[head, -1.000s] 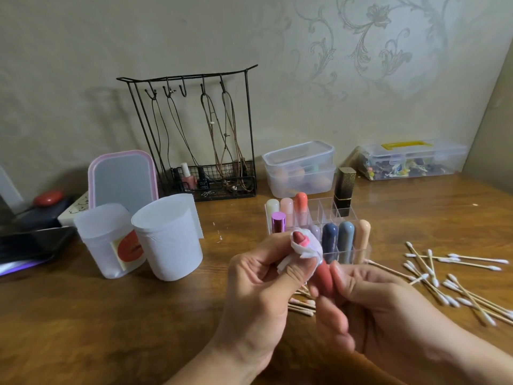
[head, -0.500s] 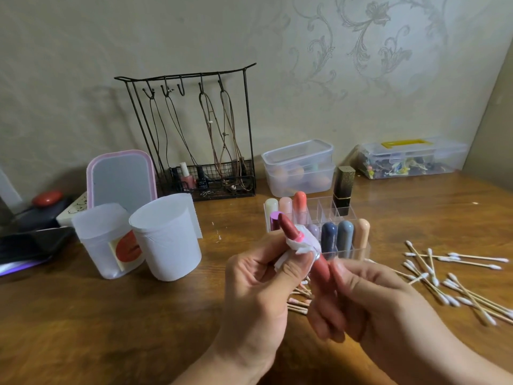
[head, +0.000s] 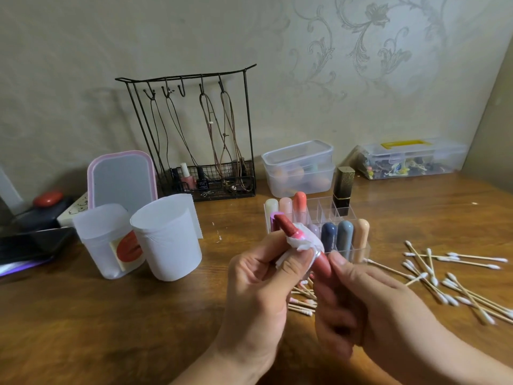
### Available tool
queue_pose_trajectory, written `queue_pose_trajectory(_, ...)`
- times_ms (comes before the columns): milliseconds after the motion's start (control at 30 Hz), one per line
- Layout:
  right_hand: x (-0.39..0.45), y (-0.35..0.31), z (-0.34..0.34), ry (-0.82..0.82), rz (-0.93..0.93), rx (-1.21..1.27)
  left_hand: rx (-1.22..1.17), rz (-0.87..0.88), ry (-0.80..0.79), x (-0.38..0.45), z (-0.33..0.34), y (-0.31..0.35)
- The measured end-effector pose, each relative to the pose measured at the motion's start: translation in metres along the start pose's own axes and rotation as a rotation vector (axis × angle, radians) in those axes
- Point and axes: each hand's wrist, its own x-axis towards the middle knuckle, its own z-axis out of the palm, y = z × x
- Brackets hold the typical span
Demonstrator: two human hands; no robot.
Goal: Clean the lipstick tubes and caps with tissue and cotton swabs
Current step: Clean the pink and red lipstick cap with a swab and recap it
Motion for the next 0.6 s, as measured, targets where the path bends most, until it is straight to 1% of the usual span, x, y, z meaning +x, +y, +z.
queue_pose_trajectory(33, 0.0004, -0.0001, 0.0016, -0.028, 0.044, 0.082, 0.005, 0.003, -0.005, 0.0002, 0.0002, 0.0007)
queue_pose_trajectory(67, 0.0008, 0.0005, 0.0027, -0.046, 0.060, 0.090, 0.004, 0.007, -0.006, 0.0003, 0.0007, 0.0015)
queue_pose_trajectory(100, 0.0009, 0.0013, 0.0019, -0.034, 0.041, 0.020, -0.004, 0.010, 0.006, 0.0006, 0.0010, 0.0025)
queue_pose_trajectory(167, 0.0014, 0.0025, 0.0014, 0.066, -0.094, -0.238, -0.008, 0.017, 0.067, 0.0018, -0.0001, 0.0027)
queue_pose_trajectory(233, 0.0004, 0.0016, 0.0019, 0.158, -0.213, -0.377, 0.012, 0.010, 0.088, 0.0013, -0.0013, 0.0018)
queue_pose_trajectory(267, -0.0006, 0.0012, 0.0017, 0.163, -0.234, -0.392, 0.025, 0.017, 0.073, 0.0011, -0.0016, 0.0011)
queue_pose_trajectory(300, -0.0017, 0.0000, 0.0026, 0.135, -0.224, -0.366, 0.037, 0.027, 0.052, 0.0005, -0.0006, 0.0008)
queue_pose_trajectory(367, -0.0026, -0.0014, 0.0017, 0.042, -0.122, -0.187, 0.050, 0.052, 0.010, -0.0006, 0.0017, 0.0005)
queue_pose_trajectory(433, -0.0024, -0.0029, 0.0015, 0.015, 0.015, 0.001, 0.053, 0.061, -0.031, -0.0012, 0.0043, 0.0018)
queue_pose_trajectory(467, -0.0023, -0.0031, 0.0021, 0.015, 0.046, 0.024, 0.050, 0.061, -0.034, -0.0012, 0.0049, 0.0019)
queue_pose_trajectory(500, -0.0022, -0.0031, 0.0021, 0.028, 0.039, -0.003, 0.041, 0.053, -0.016, -0.0005, 0.0041, 0.0016)
queue_pose_trajectory(600, -0.0015, -0.0010, 0.0033, 0.126, -0.114, -0.275, 0.037, 0.016, 0.082, 0.0009, -0.0006, -0.0002)
